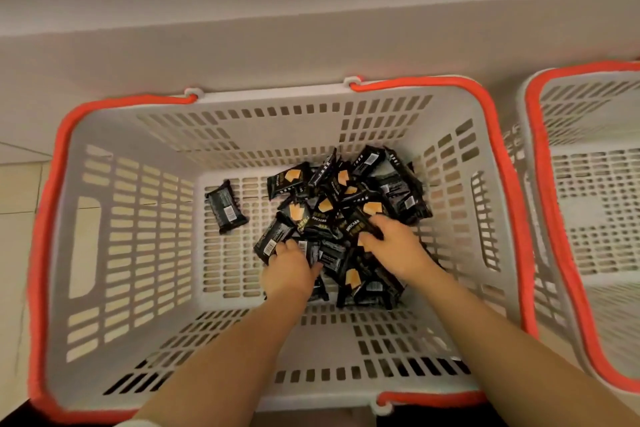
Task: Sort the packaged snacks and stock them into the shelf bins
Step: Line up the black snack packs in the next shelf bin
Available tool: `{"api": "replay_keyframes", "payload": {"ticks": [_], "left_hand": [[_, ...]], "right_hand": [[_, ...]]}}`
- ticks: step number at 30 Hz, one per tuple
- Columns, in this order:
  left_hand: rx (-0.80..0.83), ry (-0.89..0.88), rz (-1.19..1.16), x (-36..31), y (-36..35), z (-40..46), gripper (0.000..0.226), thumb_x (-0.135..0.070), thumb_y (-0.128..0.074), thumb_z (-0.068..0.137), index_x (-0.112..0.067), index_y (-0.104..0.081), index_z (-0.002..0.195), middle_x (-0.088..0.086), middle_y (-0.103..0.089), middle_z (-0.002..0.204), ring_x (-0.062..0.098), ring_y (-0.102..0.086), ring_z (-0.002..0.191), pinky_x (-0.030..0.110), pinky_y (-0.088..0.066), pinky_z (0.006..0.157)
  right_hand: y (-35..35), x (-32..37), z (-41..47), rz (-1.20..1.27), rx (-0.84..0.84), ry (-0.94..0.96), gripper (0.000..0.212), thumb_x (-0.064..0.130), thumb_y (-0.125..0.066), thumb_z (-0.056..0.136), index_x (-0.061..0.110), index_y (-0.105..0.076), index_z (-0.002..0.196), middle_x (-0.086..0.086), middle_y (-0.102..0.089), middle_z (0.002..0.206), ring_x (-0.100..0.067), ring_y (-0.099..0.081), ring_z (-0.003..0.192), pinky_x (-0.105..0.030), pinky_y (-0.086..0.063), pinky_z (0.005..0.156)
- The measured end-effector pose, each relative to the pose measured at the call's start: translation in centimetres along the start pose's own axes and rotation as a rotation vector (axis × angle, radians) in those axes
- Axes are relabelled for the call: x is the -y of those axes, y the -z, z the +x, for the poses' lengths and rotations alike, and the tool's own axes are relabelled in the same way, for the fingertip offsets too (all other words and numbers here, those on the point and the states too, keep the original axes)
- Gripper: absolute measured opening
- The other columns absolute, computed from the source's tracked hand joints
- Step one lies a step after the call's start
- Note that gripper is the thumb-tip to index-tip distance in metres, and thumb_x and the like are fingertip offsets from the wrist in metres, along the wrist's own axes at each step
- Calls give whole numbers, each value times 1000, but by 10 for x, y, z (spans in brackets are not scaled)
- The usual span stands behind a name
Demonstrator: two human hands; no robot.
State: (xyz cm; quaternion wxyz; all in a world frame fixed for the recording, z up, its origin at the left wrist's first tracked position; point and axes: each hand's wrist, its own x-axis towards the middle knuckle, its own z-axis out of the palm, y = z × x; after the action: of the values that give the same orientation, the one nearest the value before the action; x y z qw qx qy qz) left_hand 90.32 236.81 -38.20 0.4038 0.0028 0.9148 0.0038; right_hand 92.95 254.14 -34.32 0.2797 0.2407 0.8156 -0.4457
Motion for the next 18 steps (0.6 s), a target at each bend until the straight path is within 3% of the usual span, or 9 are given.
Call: {"api": "replay_keyframes", "payload": {"ticks": [4,7,9,11,13,15,18], "left_hand": [[-13,-20,-42,-1,1,-1,62,-44,-61,85,-9,-34,128,10,-45,130,26,-50,118,37,-49,85],[45,-71,-259,2,10,2,51,-32,-63,84,-9,-41,123,9,-56,113,25,-60,99,37,-51,77],[130,-75,-564,5,20,-1,30,-27,-59,86,-9,-50,109,5,-60,95,16,-59,77,31,-48,70],[352,72,-1127,7,32,-6,21,-18,-49,92,-6,-53,108,8,-62,94,15,-61,79,30,-49,71],[590,128,-1669,15,40,-11,29,-11,-39,89,0,-53,112,15,-65,97,22,-63,86,35,-52,73],[671,88,-1839,24,44,-12,38,-13,-37,81,0,-56,111,16,-69,95,24,-62,86,38,-51,78],[679,76,-1814,26,49,-15,35,-14,-32,86,0,-57,106,16,-71,87,24,-63,84,37,-51,79]], "right_hand": [[5,9,-5,794,74,-266,13,13,-54,92,18,-65,86,0,-65,85,-15,-62,79,-33,-52,78],[8,11,-7,998,64,-328,12,8,-53,91,12,-65,89,-4,-64,85,-17,-61,79,-32,-51,71],[9,11,-10,1081,42,-342,11,9,-52,91,9,-63,94,-6,-65,87,-17,-62,79,-30,-49,66],[11,10,-12,1138,32,-339,10,10,-53,92,9,-63,94,-6,-65,86,-16,-61,79,-28,-49,66],[12,10,-14,1121,56,-312,9,12,-56,91,11,-65,91,-4,-66,84,-15,-61,77,-26,-48,67],[10,12,-14,1030,95,-275,9,14,-58,90,14,-67,90,-1,-67,82,-12,-61,75,-25,-46,67],[3,19,-16,788,114,-144,10,15,-59,90,22,-66,94,2,-69,88,-11,-62,80,-25,-46,67]]}}
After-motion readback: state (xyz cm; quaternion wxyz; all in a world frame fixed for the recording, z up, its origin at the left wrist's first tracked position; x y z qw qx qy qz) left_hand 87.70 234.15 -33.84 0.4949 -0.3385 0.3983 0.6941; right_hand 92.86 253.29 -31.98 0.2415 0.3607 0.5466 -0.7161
